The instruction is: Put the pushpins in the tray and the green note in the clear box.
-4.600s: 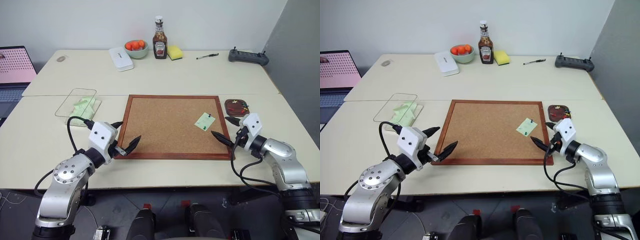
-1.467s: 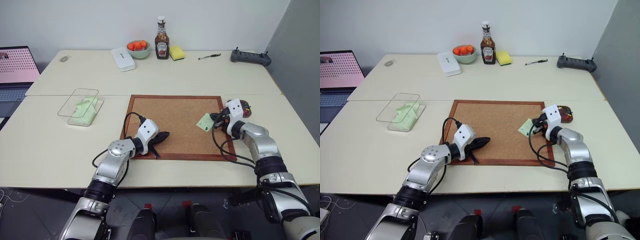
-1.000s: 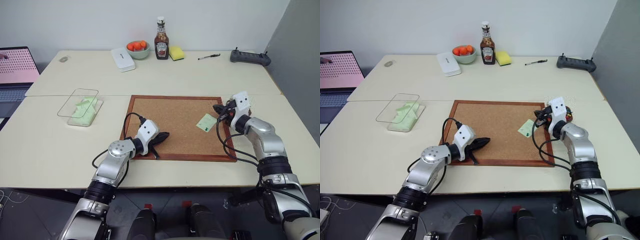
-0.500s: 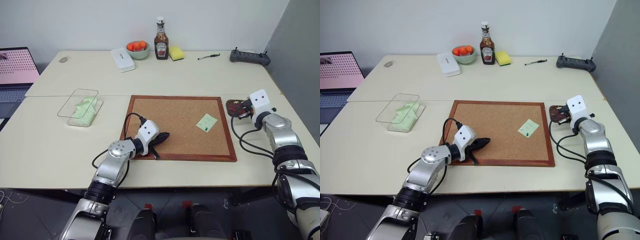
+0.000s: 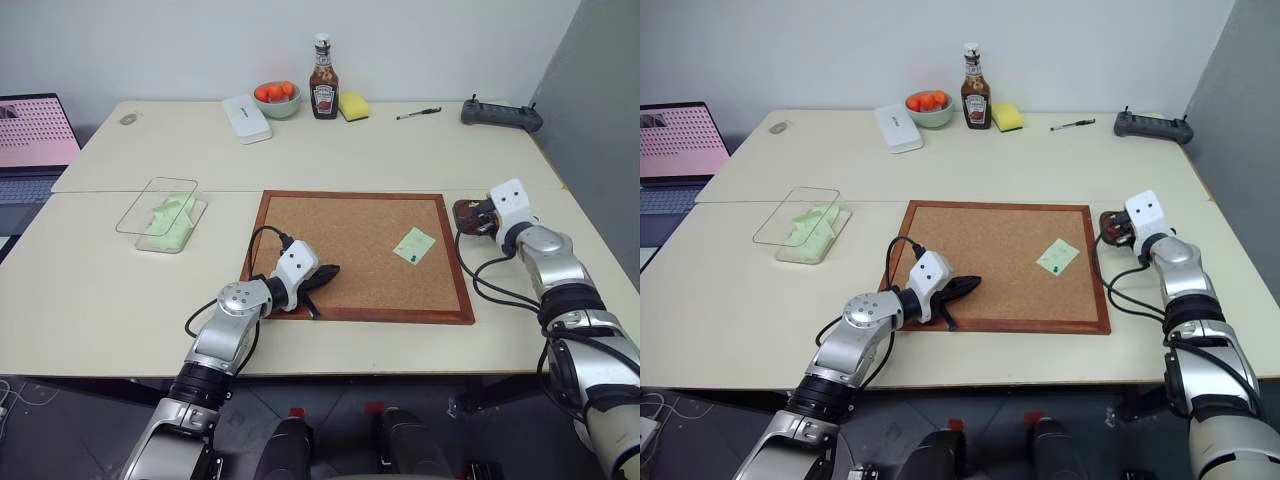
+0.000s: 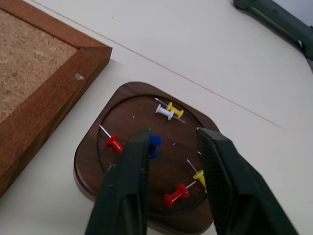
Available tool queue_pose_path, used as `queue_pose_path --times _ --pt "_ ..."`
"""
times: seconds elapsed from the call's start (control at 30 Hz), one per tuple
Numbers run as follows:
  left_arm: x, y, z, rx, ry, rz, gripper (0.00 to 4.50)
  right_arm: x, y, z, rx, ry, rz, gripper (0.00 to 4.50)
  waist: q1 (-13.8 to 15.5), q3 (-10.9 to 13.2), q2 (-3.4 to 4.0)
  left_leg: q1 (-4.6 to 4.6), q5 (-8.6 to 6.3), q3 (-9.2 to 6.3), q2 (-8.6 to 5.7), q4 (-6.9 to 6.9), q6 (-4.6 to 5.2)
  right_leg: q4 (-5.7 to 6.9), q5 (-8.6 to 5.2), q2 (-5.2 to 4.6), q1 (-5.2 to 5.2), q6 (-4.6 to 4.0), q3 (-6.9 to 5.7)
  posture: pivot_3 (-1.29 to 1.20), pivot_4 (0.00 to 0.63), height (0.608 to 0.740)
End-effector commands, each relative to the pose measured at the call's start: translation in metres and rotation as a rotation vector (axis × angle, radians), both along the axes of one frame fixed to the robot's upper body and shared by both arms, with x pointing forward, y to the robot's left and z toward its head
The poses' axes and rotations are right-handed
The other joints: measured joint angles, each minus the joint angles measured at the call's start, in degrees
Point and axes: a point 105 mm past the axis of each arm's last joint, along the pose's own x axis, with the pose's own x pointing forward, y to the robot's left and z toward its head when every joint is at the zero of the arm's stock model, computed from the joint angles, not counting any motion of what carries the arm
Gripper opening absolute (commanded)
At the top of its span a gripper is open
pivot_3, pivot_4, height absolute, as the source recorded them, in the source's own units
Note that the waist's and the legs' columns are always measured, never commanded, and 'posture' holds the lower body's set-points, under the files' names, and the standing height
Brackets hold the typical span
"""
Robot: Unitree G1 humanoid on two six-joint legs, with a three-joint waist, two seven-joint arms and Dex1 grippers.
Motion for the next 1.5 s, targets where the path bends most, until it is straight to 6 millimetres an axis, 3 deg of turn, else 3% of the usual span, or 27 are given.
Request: queue_pose_path --times 0.03,0.13,0.37,0.5,0.6,0.87,1.07,1.23,1.33,1.5 --pt "-0.012 -0.006 -0.027 0.040 0.094 -0.025 0.00 0.005 -0.002 0.035 -0.003 -0.113 0.005 2.56 0.0 0.0 0.00 0.00 0.00 0.00 0.00 0.00 0.00 0.00 0.00 0.00 0.00 0.00 0.00 0.00 0.150 0.740" --pt "-0.012 -0.007 -0.027 0.038 0.094 -0.025 0.00 0.003 -0.006 0.040 0.004 -0.124 0.006 3.24 0.0 0.0 0.00 -0.01 0.00 -0.01 0.00 0.00 0.00 0.00 0.00 0.00 0.00 0.00 -0.01 0.00 0.150 0.740" --pt "-0.011 -0.010 -0.027 0.037 0.093 -0.031 0.00 -0.001 -0.007 0.041 0.010 -0.131 0.015 3.24 0.1 0.0 0.01 0.00 0.00 0.00 -0.02 0.00 0.00 -0.01 0.00 -0.01 0.01 0.00 -0.01 0.00 0.150 0.740" --pt "-0.010 -0.010 -0.027 0.037 0.092 -0.029 0.00 -0.009 0.014 0.039 0.099 -0.102 0.158 3.24 0.1 0.0 0.03 -0.01 0.00 -0.01 -0.02 0.00 0.00 0.00 0.00 -0.02 0.02 0.00 -0.01 0.00 0.150 0.740" --pt "-0.010 -0.009 -0.028 0.038 0.094 -0.027 0.00 -0.031 0.040 0.022 0.160 0.000 0.350 3.24 0.2 0.0 0.04 0.00 0.00 -0.05 -0.02 0.01 0.00 -0.02 0.00 -0.02 0.06 0.01 -0.05 0.00 0.150 0.740" --pt "-0.010 -0.007 -0.029 0.044 0.098 -0.028 0.00 -0.080 0.083 -0.004 0.253 0.147 0.574 3.24 0.2 -0.1 0.12 0.04 0.00 -0.11 -0.01 0.02 0.00 -0.03 -0.01 -0.03 0.11 0.02 -0.10 0.00 0.150 0.740" --pt "-0.009 -0.007 -0.029 0.048 0.098 -0.031 0.00 -0.089 0.101 -0.013 0.237 0.181 0.626 3.24 0.2 -0.1 0.13 0.05 0.00 -0.09 -0.01 0.04 0.00 -0.04 -0.01 -0.03 0.11 0.03 -0.11 0.00 0.150 0.740" --pt "-0.009 -0.006 -0.028 0.050 0.096 -0.030 0.00 -0.078 0.107 -0.019 0.234 0.164 0.594 3.24 0.2 -0.1 0.13 0.05 0.00 -0.10 -0.01 0.03 0.00 -0.04 -0.01 -0.03 0.11 0.03 -0.12 0.00 0.150 0.740" --pt "-0.009 -0.005 -0.028 0.050 0.096 -0.028 0.00 -0.076 0.106 -0.020 0.232 0.161 0.586 2.87 0.2 -0.1 0.13 0.05 0.00 -0.10 -0.02 0.04 0.00 -0.04 -0.01 -0.03 0.11 0.03 -0.12 0.00 0.150 0.740" --pt "-0.010 -0.004 -0.028 0.050 0.096 -0.026 0.00 -0.076 0.106 -0.016 0.261 0.148 0.596 1.66 0.2 -0.1 0.13 0.05 0.00 -0.10 -0.01 0.03 0.00 -0.04 -0.01 -0.03 0.11 0.03 -0.12 0.00 0.150 0.740"
